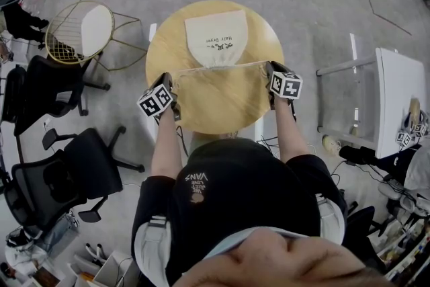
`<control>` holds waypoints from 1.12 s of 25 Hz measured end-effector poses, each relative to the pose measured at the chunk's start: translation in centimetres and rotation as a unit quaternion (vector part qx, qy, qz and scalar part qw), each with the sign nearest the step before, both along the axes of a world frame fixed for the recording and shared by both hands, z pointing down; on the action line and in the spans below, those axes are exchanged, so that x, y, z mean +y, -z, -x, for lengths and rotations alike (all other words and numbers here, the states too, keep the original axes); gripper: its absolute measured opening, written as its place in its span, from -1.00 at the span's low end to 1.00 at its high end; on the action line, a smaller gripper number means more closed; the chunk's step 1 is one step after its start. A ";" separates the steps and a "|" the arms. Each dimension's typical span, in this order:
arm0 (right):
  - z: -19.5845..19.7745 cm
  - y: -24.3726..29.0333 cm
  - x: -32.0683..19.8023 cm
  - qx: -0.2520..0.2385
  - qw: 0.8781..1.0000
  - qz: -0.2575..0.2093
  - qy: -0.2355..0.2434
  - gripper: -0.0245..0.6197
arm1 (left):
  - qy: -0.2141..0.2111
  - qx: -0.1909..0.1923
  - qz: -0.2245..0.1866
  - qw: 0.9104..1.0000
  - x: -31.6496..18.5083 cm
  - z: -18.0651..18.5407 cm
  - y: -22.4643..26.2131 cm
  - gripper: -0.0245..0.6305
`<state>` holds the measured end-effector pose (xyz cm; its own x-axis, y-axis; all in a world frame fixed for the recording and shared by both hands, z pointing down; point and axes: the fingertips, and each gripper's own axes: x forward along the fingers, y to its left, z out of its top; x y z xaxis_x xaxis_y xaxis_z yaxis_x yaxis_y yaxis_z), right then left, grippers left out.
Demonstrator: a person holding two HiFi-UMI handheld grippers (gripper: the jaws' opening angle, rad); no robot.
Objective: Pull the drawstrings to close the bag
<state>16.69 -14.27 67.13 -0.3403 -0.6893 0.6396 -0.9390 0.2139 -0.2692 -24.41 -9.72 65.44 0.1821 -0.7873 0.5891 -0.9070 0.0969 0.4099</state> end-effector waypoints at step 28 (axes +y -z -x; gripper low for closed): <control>1.3 4.6 0.3 -0.035 0.998 -0.054 0.004 -0.72 | -0.027 -0.008 -0.070 0.997 0.1 -2.5 4.3 -0.78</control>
